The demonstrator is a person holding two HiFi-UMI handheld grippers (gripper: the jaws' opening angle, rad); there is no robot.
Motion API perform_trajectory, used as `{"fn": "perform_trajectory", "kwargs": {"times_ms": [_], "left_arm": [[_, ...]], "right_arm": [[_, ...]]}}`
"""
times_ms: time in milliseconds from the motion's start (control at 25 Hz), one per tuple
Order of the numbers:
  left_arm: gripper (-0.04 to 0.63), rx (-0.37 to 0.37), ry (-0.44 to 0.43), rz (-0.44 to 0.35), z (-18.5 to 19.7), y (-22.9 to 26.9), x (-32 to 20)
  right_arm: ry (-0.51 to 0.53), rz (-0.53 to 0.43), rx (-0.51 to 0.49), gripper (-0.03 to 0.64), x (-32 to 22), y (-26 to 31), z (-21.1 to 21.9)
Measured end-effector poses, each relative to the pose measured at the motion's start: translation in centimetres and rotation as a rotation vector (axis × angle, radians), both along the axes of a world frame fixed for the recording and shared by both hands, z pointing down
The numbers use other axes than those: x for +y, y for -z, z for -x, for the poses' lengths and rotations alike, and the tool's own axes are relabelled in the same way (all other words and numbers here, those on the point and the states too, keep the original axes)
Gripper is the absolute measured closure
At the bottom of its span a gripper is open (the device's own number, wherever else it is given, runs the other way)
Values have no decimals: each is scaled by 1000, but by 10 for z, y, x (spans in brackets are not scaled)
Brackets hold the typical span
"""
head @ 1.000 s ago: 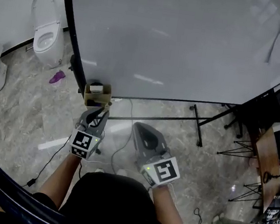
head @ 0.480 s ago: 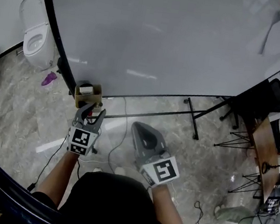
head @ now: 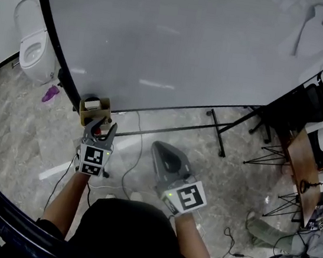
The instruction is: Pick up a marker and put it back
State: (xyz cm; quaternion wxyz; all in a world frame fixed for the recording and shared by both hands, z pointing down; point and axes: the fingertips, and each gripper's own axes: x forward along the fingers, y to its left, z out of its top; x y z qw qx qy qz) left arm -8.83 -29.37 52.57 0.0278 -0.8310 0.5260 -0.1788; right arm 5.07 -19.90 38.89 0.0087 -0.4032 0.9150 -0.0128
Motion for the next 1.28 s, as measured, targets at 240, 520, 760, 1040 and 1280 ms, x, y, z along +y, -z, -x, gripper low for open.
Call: {"fn": "perform_trajectory", "kwargs": {"times_ms": [240, 520, 760, 1040, 1280], "left_arm": [[489, -28, 27, -5, 3, -4, -3], [520, -2, 44, -20, 8, 2, -4], [523, 28, 57, -49, 12, 18, 0], [522, 65, 78, -89, 19, 38, 9], [522, 92, 91, -146, 25, 66, 22]], "right_arm": [[-15, -1, 6, 607, 0, -1, -5], [-10, -3, 1, 607, 0, 0, -3], [5, 0, -7, 607, 0, 1, 0], [33, -13, -15, 607, 3, 3, 7], [55, -4, -41, 607, 6, 3, 14]]}}
